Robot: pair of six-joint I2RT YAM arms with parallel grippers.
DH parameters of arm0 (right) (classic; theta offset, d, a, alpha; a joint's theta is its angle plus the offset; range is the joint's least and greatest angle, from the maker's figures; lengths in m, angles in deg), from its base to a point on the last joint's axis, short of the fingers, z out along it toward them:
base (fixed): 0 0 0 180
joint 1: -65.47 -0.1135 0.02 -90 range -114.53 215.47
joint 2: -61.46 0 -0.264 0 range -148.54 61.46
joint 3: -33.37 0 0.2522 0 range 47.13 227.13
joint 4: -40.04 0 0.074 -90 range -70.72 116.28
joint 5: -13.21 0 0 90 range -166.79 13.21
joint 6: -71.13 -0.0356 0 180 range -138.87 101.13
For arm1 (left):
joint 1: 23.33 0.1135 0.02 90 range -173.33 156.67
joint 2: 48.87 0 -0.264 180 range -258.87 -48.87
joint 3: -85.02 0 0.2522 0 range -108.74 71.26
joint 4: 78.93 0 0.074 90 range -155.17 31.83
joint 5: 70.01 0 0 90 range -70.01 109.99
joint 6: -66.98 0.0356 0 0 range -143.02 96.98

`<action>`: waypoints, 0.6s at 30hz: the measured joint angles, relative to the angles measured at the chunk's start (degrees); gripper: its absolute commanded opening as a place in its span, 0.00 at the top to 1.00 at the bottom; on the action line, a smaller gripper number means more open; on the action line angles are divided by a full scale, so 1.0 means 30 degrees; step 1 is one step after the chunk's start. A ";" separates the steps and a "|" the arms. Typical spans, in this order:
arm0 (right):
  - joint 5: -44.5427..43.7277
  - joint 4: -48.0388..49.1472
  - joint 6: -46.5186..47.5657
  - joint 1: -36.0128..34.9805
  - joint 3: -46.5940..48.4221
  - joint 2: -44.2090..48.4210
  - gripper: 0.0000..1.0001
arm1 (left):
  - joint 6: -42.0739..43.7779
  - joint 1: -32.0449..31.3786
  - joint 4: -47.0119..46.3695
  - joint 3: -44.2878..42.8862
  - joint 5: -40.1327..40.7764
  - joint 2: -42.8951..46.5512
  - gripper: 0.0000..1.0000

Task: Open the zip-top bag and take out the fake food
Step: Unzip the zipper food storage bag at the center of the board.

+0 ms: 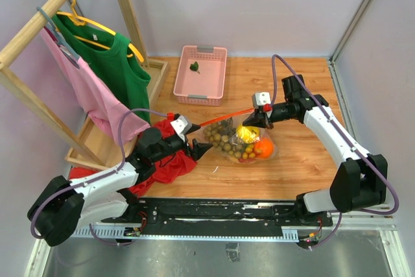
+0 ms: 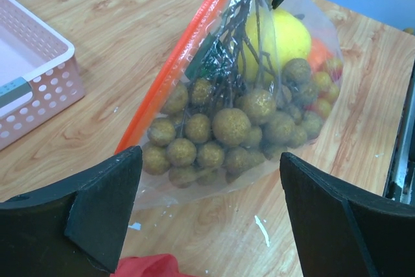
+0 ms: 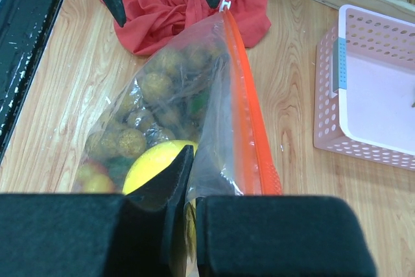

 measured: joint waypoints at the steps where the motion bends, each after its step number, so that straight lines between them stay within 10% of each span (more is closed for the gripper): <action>1: -0.0029 -0.0015 0.0080 0.0000 0.0000 0.0015 0.95 | 0.0080 0.0000 -0.0117 0.0000 0.0000 -0.0087 0.10; 18: -0.0481 -0.1435 0.2295 0.0007 0.0036 0.0044 0.95 | 0.1989 0.0022 0.0488 -0.2157 -0.1100 -0.3104 0.17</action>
